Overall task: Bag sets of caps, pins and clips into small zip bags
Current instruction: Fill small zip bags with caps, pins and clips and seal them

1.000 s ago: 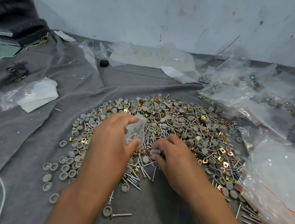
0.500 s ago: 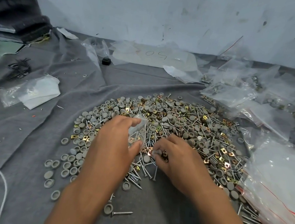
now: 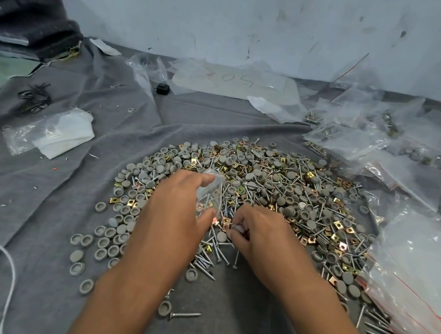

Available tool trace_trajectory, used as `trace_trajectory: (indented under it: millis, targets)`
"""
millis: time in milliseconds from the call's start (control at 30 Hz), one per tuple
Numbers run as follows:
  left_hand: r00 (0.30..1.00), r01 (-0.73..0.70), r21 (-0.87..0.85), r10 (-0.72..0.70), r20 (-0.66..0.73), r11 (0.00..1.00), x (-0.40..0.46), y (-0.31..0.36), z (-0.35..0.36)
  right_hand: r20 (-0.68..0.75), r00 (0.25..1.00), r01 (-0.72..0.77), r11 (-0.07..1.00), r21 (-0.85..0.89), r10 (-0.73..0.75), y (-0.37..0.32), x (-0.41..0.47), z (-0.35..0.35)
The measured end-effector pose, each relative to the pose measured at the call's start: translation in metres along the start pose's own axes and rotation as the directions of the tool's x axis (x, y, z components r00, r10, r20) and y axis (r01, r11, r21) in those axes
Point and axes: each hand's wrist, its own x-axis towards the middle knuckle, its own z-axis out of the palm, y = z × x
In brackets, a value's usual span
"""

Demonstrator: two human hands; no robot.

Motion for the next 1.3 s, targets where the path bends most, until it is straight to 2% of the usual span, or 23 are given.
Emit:
trace_trajectory:
  millis: [233, 400, 500, 567, 633, 667, 733, 800, 933, 1067, 1300]
  targets:
    - [1.000, -0.003, 0.021, 0.002, 0.017, 1.000, 0.000, -0.001, 0.003, 0.090, 0.996, -0.016, 0.998, -0.055, 0.021, 0.006, -0.001, -0.003]
    - [0.999, -0.016, 0.007, 0.016, 0.032, 1.000, 0.000, 0.000, 0.003, 0.131, 0.991, 0.028, 0.998, -0.054, -0.020, 0.018, -0.012, -0.011]
    - [0.999, -0.030, -0.002, 0.030, 0.043, 1.000, -0.001, 0.003, 0.004, 0.095, 0.995, -0.028, 0.996, 0.087, 0.019, 0.022, -0.012, -0.020]
    - [0.998, -0.043, -0.004, 0.043, 0.052, 0.999, -0.001, 0.004, 0.005, 0.013, 0.999, -0.046, 0.952, 0.301, 0.044, 0.019, -0.011, -0.027]
    - [0.996, -0.055, -0.006, 0.056, 0.071, 0.998, -0.002, 0.006, 0.007, -0.159, 0.987, 0.079, 0.891, 0.447, -0.008, 0.010, -0.011, -0.031]
    - [0.995, -0.062, -0.010, 0.063, 0.079, 0.998, -0.002, 0.008, 0.007, -0.243, 0.969, 0.164, 0.877, 0.452, -0.056, 0.005, -0.012, -0.031]
    - [0.993, -0.076, -0.021, 0.077, 0.087, 0.997, -0.001, 0.010, 0.008, -0.371, 0.918, 0.282, 0.889, 0.361, -0.140, -0.003, -0.011, -0.029]
    - [0.993, -0.081, -0.024, 0.082, 0.080, 0.996, -0.001, 0.010, 0.008, -0.440, 0.884, 0.307, 0.905, 0.293, -0.158, -0.005, -0.010, -0.026]
    - [0.994, -0.080, -0.037, 0.083, 0.068, 0.996, -0.001, 0.010, 0.008, -0.534, 0.832, 0.349, 0.890, 0.293, -0.150, -0.005, -0.011, -0.025]
    - [0.994, -0.089, -0.047, 0.092, 0.064, 0.995, -0.001, 0.011, 0.007, -0.594, 0.782, 0.399, 0.884, 0.244, -0.189, -0.008, -0.011, -0.021]
    - [0.994, -0.092, -0.062, 0.095, 0.055, 0.994, -0.001, 0.010, 0.006, -0.609, 0.757, 0.404, 0.902, 0.153, -0.236, -0.009, -0.008, -0.020]
